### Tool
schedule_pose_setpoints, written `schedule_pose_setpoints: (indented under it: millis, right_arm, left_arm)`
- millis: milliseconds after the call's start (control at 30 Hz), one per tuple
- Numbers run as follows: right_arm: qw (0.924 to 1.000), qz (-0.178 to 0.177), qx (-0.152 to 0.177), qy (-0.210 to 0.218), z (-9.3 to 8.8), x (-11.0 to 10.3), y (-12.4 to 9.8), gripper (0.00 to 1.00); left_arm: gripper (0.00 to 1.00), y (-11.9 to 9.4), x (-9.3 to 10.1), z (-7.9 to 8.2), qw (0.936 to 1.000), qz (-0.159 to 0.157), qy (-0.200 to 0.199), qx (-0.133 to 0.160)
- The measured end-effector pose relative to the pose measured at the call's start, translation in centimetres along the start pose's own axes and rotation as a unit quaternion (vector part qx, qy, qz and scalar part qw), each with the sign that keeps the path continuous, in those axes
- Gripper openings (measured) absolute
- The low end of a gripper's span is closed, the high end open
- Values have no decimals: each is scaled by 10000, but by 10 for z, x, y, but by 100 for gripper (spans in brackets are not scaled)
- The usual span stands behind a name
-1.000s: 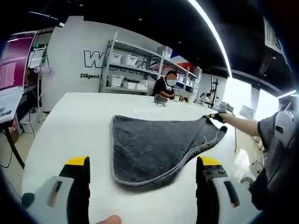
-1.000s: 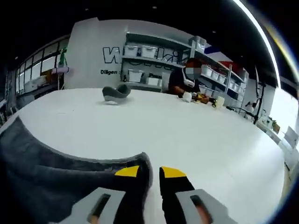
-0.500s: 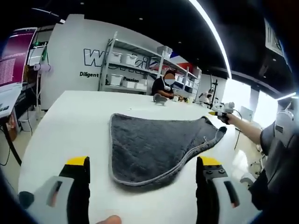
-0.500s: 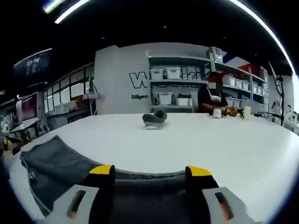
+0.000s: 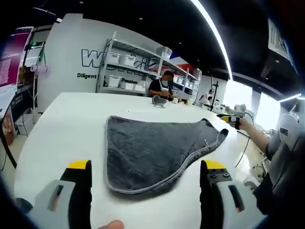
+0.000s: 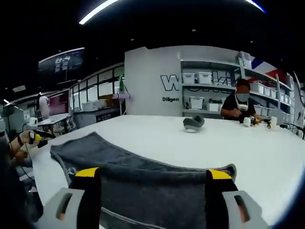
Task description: Fold the towel on the table until its edges align and the towel forms a compact rectangular stack.
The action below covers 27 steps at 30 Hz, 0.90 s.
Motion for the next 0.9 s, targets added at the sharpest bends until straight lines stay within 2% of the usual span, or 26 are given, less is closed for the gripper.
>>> schedule_pose_setpoints:
  millis: [167,300,600,700,900]
  right_arm:
    - [9995,311,32,30,-4,-24,-17,96]
    - [9983,537,-172,149,-14,-44,-31,99]
    - [9958,843,-356,92,-19,-68,-54,99]
    - [9947,905,-497,-29,-24,-72,-60,99]
    - [9942,681,-791,-269,-37,-63,-71,99]
  left_arm:
    - [99,2,2,-3,10000,-31,-27,-11]
    - [99,4,4,-5,10000,-80,-32,-49]
    - [99,9,9,-6,9999,-162,-21,-58]
    - [99,11,10,-8,9998,-183,-25,-84]
    - [99,11,9,-9,9997,-197,-44,-105]
Point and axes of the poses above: the point that each gripper's makers call its tool centre point, and the gripper's own axes: y roughly forward along the fingers, x roughly to its right, z roughly out of its top, the point moved 1 cm from there along -y, roughly backward along the fingers, and after that the axes turned 12 degrees about x, right-handed, at the moved point
